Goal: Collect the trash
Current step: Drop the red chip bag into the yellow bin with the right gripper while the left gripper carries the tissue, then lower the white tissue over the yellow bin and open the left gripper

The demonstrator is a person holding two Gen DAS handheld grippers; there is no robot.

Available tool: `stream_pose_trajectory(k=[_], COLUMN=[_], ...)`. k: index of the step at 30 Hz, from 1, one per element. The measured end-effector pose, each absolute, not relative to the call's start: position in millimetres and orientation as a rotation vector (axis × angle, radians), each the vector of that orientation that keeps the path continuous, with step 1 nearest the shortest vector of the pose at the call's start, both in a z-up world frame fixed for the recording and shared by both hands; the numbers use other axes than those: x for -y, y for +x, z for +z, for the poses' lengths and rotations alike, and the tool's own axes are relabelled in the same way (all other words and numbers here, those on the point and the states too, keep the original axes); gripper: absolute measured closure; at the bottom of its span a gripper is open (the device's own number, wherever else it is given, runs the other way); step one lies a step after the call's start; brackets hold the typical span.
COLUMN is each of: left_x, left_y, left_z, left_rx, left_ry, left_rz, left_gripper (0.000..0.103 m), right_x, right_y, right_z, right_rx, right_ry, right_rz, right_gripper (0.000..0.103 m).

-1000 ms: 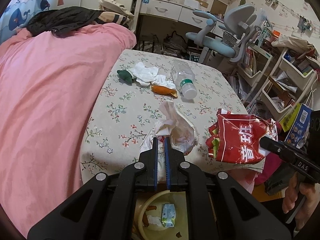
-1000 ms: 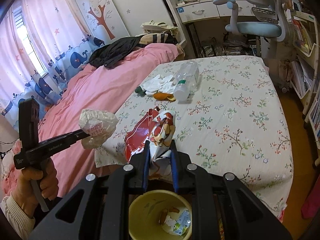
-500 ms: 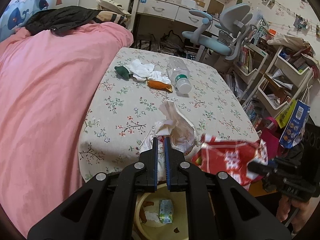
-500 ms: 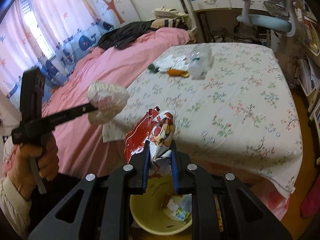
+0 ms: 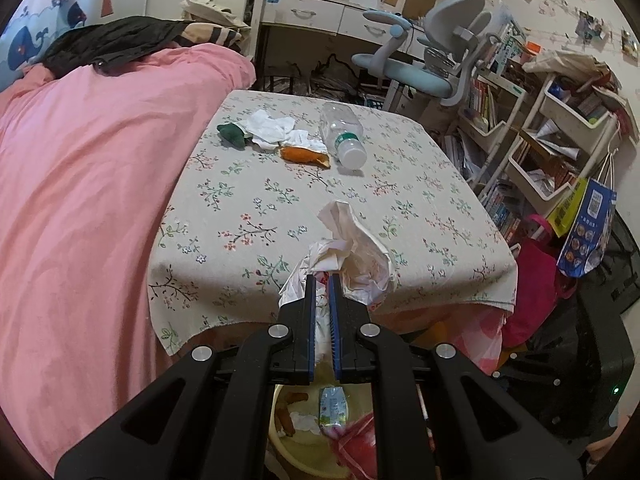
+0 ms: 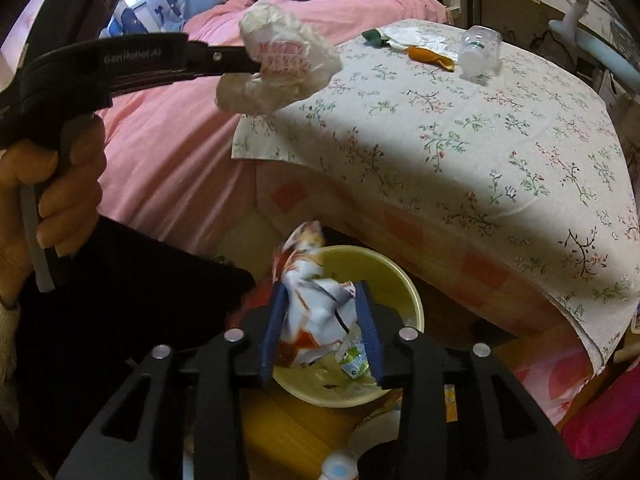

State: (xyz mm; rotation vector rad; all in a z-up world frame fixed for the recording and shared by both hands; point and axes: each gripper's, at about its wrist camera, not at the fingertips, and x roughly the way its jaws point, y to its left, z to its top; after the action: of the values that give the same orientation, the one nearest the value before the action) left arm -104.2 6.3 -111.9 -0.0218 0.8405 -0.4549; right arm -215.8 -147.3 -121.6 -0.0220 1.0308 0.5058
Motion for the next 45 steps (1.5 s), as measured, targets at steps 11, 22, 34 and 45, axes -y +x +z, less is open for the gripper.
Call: stream_pose_trajectory(k=[11, 22, 34, 45], left_x=[13.3, 49.8, 75.3, 71.6], left_y=[-123.4, -151.1, -177.1, -171.6], left_z=[-120.0, -137.2, -161.0, -156.8], left_rx=[-0.855, -0.901, -1.009, -0.972], left_ry=[0.066, 0.244, 0.391, 0.394], left_rz=[-0.494, -0.607, -0.734, -0.656], left_gripper=[0.097, 0.097, 0.090, 0.059], right_x=[184.2, 224.7, 237.9, 237.8], right_y=[-210.4, -207.9, -213.0, -213.1], right_z=[-100.5, -91.5, -91.0, -90.9], right_rx=[-0.900, -0.810, -0.792, -0.794], right_ry=[0.131, 0.325, 0.382, 0.379], right_rz=[0.384, 0.283, 0.249, 0.246], right_gripper=[0.054, 0.051, 0.051, 0.049])
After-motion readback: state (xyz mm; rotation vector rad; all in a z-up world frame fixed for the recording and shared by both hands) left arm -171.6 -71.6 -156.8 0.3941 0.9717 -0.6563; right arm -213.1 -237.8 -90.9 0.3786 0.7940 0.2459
